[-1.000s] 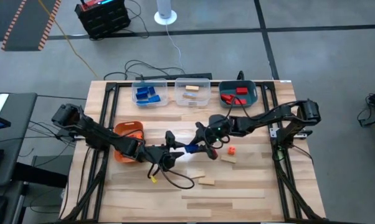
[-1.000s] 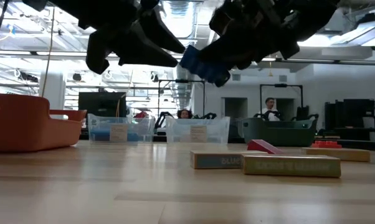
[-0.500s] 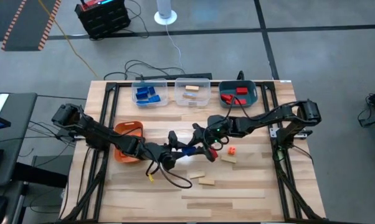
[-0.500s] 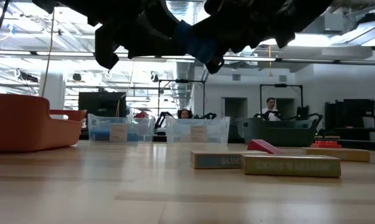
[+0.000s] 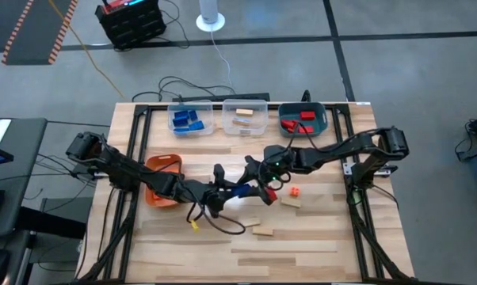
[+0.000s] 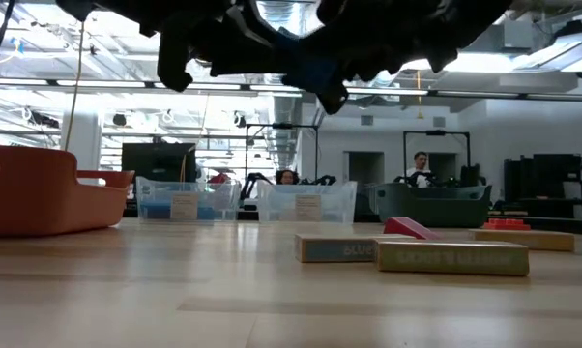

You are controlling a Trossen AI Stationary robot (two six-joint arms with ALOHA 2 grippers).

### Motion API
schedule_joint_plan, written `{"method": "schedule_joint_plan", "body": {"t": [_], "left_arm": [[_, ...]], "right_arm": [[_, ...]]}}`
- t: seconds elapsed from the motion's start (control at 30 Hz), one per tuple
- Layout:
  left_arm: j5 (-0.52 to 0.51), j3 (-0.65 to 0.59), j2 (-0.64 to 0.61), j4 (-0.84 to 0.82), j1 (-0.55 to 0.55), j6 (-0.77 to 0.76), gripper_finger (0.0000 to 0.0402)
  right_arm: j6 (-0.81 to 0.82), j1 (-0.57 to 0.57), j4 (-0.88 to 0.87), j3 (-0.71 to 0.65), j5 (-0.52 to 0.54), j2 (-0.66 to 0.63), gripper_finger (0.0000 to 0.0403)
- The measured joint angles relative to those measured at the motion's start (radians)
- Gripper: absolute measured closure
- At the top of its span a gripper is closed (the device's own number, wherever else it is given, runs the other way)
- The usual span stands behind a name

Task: Sort blocks
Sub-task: Put the blue game piece into the left transparent bin

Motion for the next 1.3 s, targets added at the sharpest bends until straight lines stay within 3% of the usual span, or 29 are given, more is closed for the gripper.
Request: {"method": "schedule_joint_plan", "body": {"t": [0.2, 0.33, 0.43, 0.67, 0.73, 0.97, 1.13, 1.3], "left_arm": [[-0.03, 0.0, -0.072, -0.136, 0.009, -0.123, 0.0314], [-0.076, 0.0, -0.18, -0.378, 0.059, -0.281, 0.0314], [-0.13, 0.0, -0.277, -0.576, 0.145, -0.416, 0.0314], [-0.183, 0.0, -0.402, -0.879, 0.491, -0.616, 0.0311], [-0.15, 0.0, -0.398, -0.897, 0.606, -0.641, 0.031], [0.105, 0.0, -0.283, -0.875, 0.939, -0.677, 0.0308], [0.124, 0.0, -0.179, -0.881, 1.029, -0.707, 0.0307], [0.124, 0.0, -0.148, -0.881, 1.021, -0.691, 0.0279]], "right_arm": [[-0.073, -0.078, -0.19, 0.0, 0.008, -0.1, 0.0144], [-0.13, -0.113, -0.351, -0.001, 0.128, -0.192, 0.0143], [-0.146, -0.113, -0.424, -0.001, 0.208, -0.237, 0.0142], [-0.128, -0.047, -0.42, -0.01, 0.222, -0.205, 0.0142], [-0.125, -0.019, -0.419, -0.01, 0.238, -0.172, 0.0142], [-0.108, 0.044, -0.439, -0.011, 0.267, -0.091, 0.0142], [-0.069, 0.057, -0.523, -0.011, 0.275, -0.11, 0.0142], [-0.032, 0.082, -0.613, -0.011, 0.312, -0.127, 0.0142]]}}
